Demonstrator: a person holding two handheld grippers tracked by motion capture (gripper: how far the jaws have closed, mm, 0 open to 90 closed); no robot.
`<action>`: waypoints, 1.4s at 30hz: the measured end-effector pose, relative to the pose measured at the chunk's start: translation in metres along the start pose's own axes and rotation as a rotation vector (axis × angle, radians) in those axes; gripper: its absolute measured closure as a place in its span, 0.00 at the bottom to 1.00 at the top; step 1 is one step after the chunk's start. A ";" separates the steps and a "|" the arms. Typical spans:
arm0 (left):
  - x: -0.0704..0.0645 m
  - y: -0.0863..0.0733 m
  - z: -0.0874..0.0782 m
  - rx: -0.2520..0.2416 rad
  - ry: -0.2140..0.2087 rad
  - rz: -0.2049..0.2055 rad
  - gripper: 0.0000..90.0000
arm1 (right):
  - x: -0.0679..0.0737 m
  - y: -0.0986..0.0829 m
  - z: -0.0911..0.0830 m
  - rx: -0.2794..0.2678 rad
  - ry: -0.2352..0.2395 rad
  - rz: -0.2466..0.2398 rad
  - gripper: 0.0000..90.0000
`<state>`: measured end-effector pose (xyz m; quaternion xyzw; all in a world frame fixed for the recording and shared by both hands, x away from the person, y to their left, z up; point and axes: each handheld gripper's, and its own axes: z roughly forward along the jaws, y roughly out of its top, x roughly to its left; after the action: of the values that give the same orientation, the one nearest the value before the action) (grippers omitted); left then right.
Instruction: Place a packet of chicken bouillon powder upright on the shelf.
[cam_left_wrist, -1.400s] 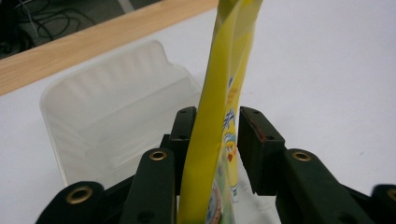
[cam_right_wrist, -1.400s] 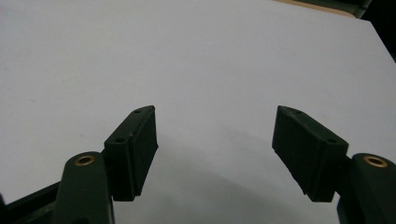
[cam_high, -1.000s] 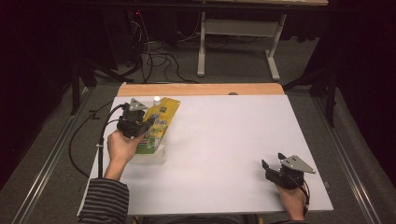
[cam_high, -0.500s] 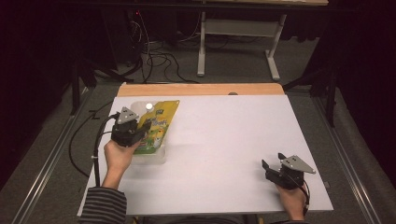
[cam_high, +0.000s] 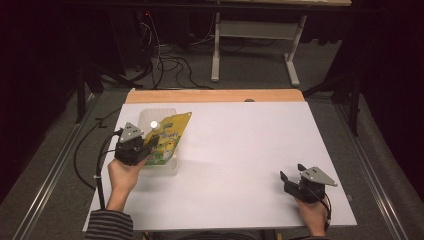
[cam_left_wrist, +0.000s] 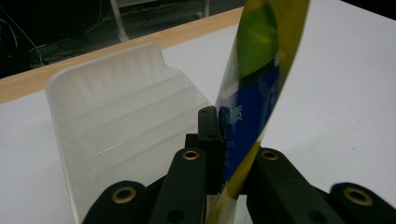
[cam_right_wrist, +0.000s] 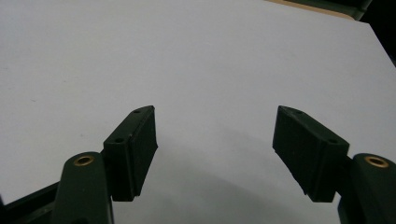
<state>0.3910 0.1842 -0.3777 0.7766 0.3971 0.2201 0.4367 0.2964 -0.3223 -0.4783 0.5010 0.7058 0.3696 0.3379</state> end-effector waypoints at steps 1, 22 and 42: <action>0.000 0.000 0.000 -0.001 0.004 0.002 0.99 | 0.000 0.000 0.000 -0.002 0.004 0.003 0.34; 0.004 -0.023 -0.003 -0.025 0.057 -0.001 0.95 | -0.001 0.000 -0.001 -0.006 -0.003 -0.001 0.35; 0.007 -0.051 -0.009 -0.037 0.099 -0.109 0.60 | -0.001 0.000 0.000 -0.004 0.001 0.000 0.35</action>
<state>0.3670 0.2102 -0.4166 0.7338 0.4555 0.2416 0.4423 0.2966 -0.3231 -0.4782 0.5004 0.7051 0.3713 0.3386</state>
